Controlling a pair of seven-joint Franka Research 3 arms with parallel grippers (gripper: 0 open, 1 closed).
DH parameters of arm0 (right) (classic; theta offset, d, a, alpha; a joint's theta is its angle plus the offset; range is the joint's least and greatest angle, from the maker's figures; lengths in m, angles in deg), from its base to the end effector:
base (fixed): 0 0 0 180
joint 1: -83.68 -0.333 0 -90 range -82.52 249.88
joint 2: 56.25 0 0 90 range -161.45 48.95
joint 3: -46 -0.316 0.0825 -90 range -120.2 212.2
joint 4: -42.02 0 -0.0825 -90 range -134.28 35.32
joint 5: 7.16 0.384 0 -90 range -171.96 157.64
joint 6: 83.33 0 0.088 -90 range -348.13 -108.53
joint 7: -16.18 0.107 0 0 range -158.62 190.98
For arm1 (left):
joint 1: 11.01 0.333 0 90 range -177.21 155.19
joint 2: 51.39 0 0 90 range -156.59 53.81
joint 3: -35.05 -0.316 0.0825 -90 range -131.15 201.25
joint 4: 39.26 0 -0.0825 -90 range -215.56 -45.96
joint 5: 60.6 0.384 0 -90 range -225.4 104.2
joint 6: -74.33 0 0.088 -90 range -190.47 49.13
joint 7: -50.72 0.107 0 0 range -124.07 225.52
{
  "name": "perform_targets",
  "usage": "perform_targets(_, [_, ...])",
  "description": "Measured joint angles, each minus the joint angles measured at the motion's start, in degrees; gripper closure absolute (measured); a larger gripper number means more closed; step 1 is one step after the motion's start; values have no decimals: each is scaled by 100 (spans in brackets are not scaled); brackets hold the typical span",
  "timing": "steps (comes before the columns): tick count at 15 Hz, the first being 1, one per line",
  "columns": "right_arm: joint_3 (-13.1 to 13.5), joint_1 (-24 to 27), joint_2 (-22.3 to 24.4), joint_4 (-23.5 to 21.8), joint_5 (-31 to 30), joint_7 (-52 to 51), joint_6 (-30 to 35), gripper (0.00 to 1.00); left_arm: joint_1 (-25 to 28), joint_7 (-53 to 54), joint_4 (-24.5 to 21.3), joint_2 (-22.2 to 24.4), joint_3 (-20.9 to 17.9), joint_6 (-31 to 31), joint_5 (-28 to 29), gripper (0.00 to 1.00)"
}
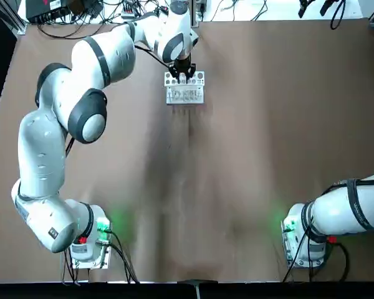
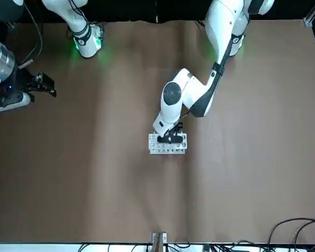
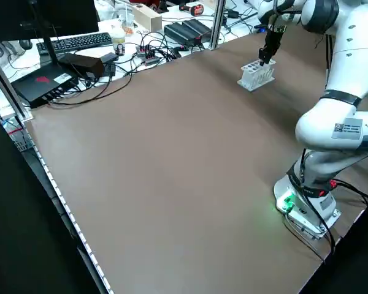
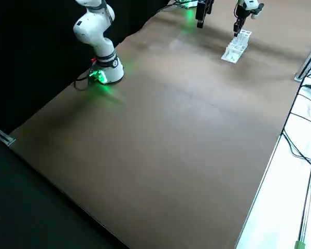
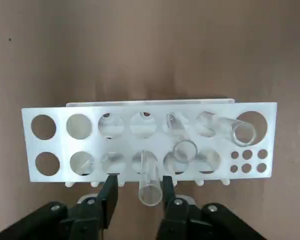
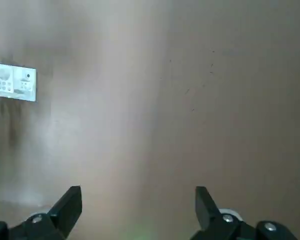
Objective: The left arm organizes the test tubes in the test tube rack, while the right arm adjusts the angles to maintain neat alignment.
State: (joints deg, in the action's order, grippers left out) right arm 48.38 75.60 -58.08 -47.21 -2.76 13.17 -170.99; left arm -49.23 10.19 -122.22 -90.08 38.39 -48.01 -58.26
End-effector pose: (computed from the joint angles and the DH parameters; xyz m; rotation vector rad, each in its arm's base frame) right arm 0.5559 0.0644 0.6099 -3.0572 -0.2341 0.0937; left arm 0.5461 -0.4715 0.2915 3.1313 -0.0416 0.0139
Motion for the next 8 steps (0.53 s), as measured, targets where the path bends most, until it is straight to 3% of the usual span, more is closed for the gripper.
perform_targets(8, [0,-1,0,0,0,0,0,0,0,4,7,-21,0,-19,0,65])
